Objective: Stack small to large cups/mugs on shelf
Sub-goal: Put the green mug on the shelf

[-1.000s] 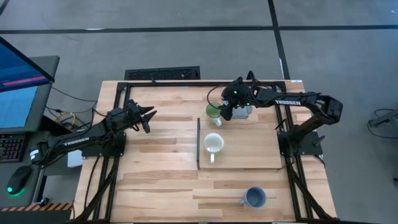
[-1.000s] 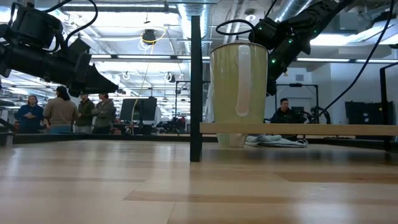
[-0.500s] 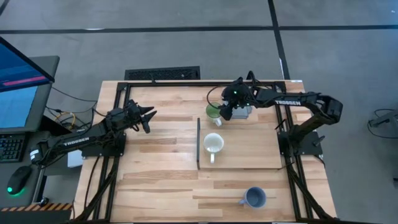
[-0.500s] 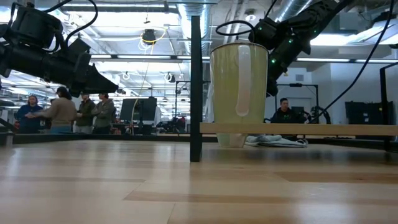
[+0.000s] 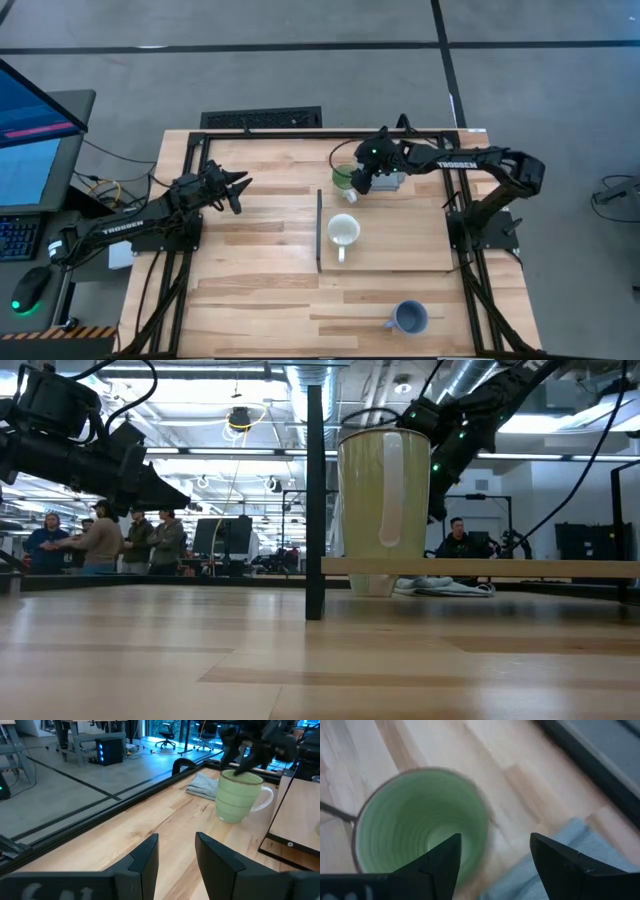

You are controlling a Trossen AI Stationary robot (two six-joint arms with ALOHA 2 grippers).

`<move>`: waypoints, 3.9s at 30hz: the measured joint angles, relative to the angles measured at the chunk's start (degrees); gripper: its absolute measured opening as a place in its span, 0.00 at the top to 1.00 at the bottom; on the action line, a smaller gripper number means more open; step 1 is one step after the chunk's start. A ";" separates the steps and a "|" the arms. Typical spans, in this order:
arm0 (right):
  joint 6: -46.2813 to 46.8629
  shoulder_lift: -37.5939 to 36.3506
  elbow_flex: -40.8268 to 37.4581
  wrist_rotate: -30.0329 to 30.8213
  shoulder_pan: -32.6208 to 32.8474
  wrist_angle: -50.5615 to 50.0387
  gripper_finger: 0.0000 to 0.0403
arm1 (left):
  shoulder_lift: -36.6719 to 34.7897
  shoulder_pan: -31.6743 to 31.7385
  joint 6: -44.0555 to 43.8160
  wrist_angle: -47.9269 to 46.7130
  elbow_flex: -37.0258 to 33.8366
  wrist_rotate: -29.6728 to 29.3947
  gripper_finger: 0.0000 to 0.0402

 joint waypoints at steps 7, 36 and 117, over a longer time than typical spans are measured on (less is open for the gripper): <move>-0.11 6.14 -0.09 -0.02 0.07 3.41 0.35 | -0.01 0.02 0.03 -0.06 0.00 -0.01 0.70; -5.49 5.91 2.75 -0.42 0.11 3.66 0.92 | 0.07 0.00 0.17 -1.47 0.00 -0.28 0.70; 21.42 -13.81 9.16 15.80 31.15 -46.04 0.93 | 0.07 0.00 -0.02 -2.59 0.00 3.65 0.70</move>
